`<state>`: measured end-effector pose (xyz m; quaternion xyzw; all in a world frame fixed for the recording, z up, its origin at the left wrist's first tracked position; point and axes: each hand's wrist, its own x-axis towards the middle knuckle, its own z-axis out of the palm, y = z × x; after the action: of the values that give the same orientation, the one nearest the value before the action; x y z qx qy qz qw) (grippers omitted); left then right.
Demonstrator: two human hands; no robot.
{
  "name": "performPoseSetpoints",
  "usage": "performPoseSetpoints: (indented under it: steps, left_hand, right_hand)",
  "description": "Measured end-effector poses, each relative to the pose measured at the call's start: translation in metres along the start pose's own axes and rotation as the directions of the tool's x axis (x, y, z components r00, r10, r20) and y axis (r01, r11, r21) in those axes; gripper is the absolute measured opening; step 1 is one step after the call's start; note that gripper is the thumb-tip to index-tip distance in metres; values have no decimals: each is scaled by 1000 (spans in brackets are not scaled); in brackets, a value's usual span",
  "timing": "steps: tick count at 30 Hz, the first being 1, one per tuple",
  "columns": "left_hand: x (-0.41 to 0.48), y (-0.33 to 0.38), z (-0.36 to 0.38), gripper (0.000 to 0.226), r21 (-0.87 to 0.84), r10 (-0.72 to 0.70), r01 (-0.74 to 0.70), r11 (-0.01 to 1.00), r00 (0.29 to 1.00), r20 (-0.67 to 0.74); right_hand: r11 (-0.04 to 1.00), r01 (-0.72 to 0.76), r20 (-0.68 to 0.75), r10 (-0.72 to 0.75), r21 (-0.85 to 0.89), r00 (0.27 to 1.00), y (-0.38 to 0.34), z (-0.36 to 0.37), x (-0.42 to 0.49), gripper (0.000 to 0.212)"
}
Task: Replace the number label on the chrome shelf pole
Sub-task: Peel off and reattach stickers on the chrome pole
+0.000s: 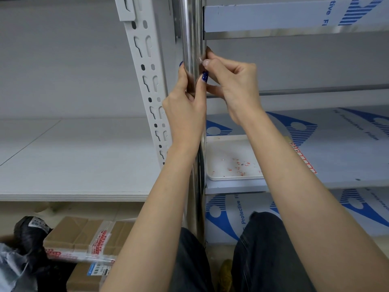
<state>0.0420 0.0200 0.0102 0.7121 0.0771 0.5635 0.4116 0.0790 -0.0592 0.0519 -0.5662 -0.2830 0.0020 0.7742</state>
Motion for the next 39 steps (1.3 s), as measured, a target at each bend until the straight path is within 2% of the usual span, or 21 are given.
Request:
performPoseSetpoints:
  steps: [9,15,21,30,39]
  left_hand:
    - [0,0,0,36,-12,0,0,1000,1000,-3]
    - [0,1,0,35,-2,2,-2,1000,1000,3]
    - [0,0,0,40,7,-3,3,1000,1000,1]
    - [0,1,1,37,-3,-20,20,1000,1000,-7]
    - [-2,3,1,36,-15,-20,20,1000,1000,0]
  right_hand:
    - [998,-37,6,36,45,999,0,2,0,28]
    - [996,-45,-22,47,74,999,6,0,2,18]
    - [995,-60,-16,61,82,998,5,2,1,25]
    - [991,-69,4,69,116,998,5,0,2,8]
    - [986,-87,0,88,142,996,5,0,0,16]
